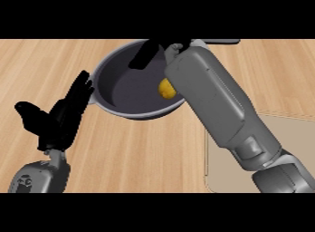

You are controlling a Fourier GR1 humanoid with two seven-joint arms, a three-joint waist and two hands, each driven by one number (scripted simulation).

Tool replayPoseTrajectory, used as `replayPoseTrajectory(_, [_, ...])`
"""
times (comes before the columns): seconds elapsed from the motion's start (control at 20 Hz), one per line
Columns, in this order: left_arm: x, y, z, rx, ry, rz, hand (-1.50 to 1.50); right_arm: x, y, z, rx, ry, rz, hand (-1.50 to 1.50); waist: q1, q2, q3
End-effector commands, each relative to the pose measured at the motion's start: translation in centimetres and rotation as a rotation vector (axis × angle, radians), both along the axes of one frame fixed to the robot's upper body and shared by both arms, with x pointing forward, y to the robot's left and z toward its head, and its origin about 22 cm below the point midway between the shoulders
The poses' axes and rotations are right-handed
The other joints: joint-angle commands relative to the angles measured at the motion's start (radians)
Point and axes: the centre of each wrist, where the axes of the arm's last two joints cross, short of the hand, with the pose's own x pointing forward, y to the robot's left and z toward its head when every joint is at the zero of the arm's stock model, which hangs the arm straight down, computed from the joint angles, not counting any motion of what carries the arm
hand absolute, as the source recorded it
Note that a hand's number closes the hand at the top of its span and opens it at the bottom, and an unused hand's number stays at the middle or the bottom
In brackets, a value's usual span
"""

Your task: Pick the lemon from the tray and place it in the pot

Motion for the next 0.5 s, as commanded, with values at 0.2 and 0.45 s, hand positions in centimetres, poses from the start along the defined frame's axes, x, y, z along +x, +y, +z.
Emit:
replayPoseTrajectory(0.2, [-0.6,-0.1,-0.6,-0.001,0.025,0.018,0.00,0.3,-1.2,0.3,0.344,-0.227,-0.119,-1.50,-0.019,-0.004,0.000])
replayPoseTrajectory(0.45, [-2.5,2.0,-0.3,-0.010,0.015,0.027,0.00,1.3,-3.2,0.1,0.461,-0.262,-0.232,-1.50,-0.027,-0.007,0.000])
